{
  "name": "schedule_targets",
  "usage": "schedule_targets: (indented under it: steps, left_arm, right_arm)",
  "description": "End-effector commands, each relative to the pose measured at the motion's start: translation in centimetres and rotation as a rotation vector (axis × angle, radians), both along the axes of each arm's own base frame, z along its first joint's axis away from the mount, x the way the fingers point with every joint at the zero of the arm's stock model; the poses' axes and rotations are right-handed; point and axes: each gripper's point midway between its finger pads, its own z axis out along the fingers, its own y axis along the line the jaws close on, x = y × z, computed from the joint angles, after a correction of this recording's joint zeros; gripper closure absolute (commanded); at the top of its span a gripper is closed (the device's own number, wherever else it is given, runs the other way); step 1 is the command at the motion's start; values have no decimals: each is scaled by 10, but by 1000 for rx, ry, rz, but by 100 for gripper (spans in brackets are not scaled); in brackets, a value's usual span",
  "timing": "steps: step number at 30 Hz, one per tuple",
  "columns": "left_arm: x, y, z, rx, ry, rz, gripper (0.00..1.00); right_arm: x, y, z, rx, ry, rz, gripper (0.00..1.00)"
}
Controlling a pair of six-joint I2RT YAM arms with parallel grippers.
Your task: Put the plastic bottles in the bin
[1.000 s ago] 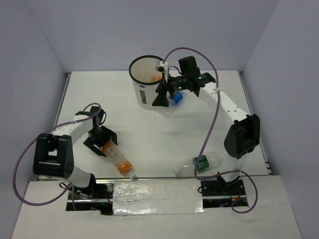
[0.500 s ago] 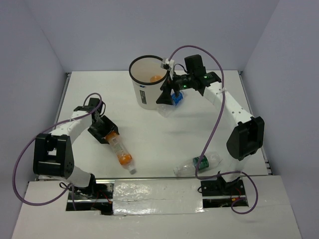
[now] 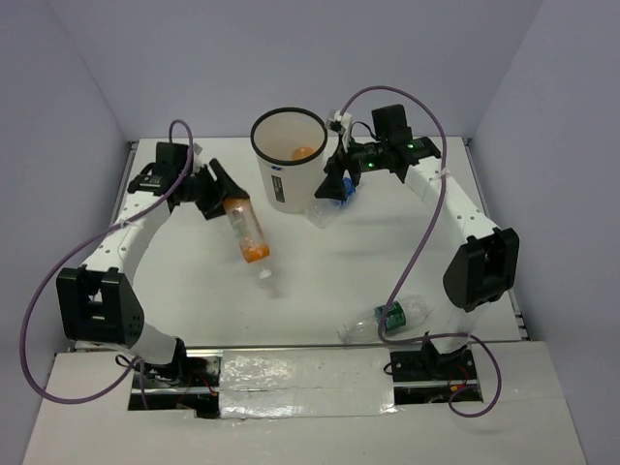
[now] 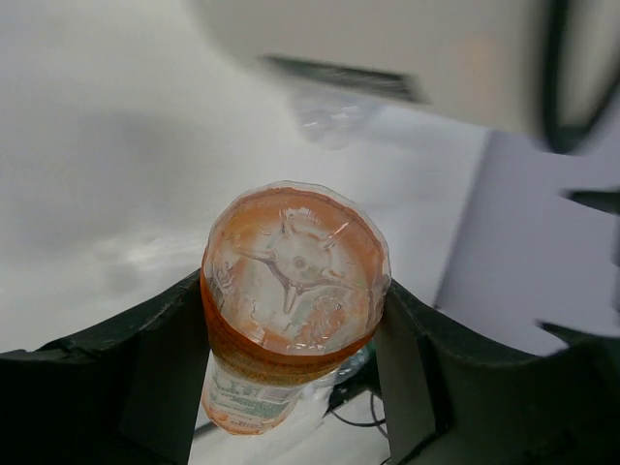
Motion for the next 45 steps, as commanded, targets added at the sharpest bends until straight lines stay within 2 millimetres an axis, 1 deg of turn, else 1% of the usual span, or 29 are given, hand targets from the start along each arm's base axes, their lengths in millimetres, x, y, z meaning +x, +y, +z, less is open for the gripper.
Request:
schedule_targets:
  steps: [1,4,5,7,8,9,11,12,14,15,17,19,21,22,23,24,25,27,30,31,33,34,36,37,39,41,42,44,45]
  left_arm:
    - [19,-41,82,-218,-296,-216,100]
    - [29,-52,131,-325,-441,-236,100]
    - [32,-57,160,-377,-540,-268,100]
    - [34,-63,199,-435,-654,-314,100]
    - [29,-68,228,-492,-736,-366,100]
    - [31,-71,246,-520,-781,-388,100]
    - [31,-74,273,-586,-841,-401,100]
    - [38,-72,294,-592,-949,-394,100]
    - [51,-68,313,-598,-1034,-351,100]
    - [67,-65,328,-592,-1095,-305,100]
    - [85,-62,336,-557,-1165,-279,100]
    - [115,-54,340,-509,-1206,-202,100]
    - [139,-48,339,-399,-1267,-157,100]
    - [153,-42,333,-329,-1279,-115,100]
    - [162,-40,330,-294,-1291,-101,100]
    - [168,-38,325,-258,-1294,-85,100]
    - [177,-33,318,-178,-1307,-61,100]
    - [186,-33,304,-115,-1296,-47,100]
    - [193,-43,287,-50,-1281,-73,99]
    - [193,-52,283,-34,-1280,-98,94]
    - [194,-60,272,-19,-1248,-119,81]
    - [192,-66,270,-7,-1250,-140,69]
    - [190,-69,264,0,-1234,-151,55]
    - [188,-71,262,2,-1232,-157,42]
    - [185,-73,257,13,-1222,-167,28]
    - [183,-75,253,13,-1208,-179,22]
    - [182,-75,251,10,-1196,-185,16]
    - [179,-74,251,12,-1192,-188,11]
    - [178,-75,251,11,-1189,-190,1]
  right_arm:
    - [0,-13,25,6,-62,-5,0]
    - [4,-20,26,6,-62,-24,0]
    - [3,-21,25,5,-62,-26,0]
    - [2,-23,24,7,-54,-30,0]
    - [2,-24,24,7,-54,-28,0]
    - [1,-24,24,9,-55,-30,0]
    - [0,-24,24,10,-52,-27,0]
    - [0,-24,24,11,-52,-31,0]
    - [-1,-23,26,17,-52,-31,0]
    - [0,-24,27,18,-53,-34,0]
    - [-2,-26,28,15,-57,-34,0]
    - [-3,-29,27,7,-67,-36,0]
    - [-6,-34,27,-3,-70,-42,0]
    - [-8,-35,23,-10,-67,-40,0]
    - [-8,-38,24,-13,-74,-49,0]
    - [-9,-40,23,-14,-72,-55,1]
    - [-10,-41,18,-17,-64,-58,0]
    - [-11,-46,19,-18,-73,-69,0]
    - [-13,-50,9,-38,-73,-76,0]
    - [-14,-50,7,-45,-77,-73,0]
    - [-13,-53,3,-60,-78,-78,0]
    - [-14,-54,-1,-70,-78,-77,0]
    - [-15,-56,-8,-87,-71,-80,0]
    - [-16,-57,-11,-94,-71,-77,0]
    - [-19,-58,-19,-105,-60,-71,0]
    - [-21,-59,-23,-112,-54,-64,0]
    - [-23,-59,-27,-117,-60,-48,0]
    - [-33,-58,-32,-117,-44,-3,0]
    - [-36,-57,-34,-123,-77,42,0]
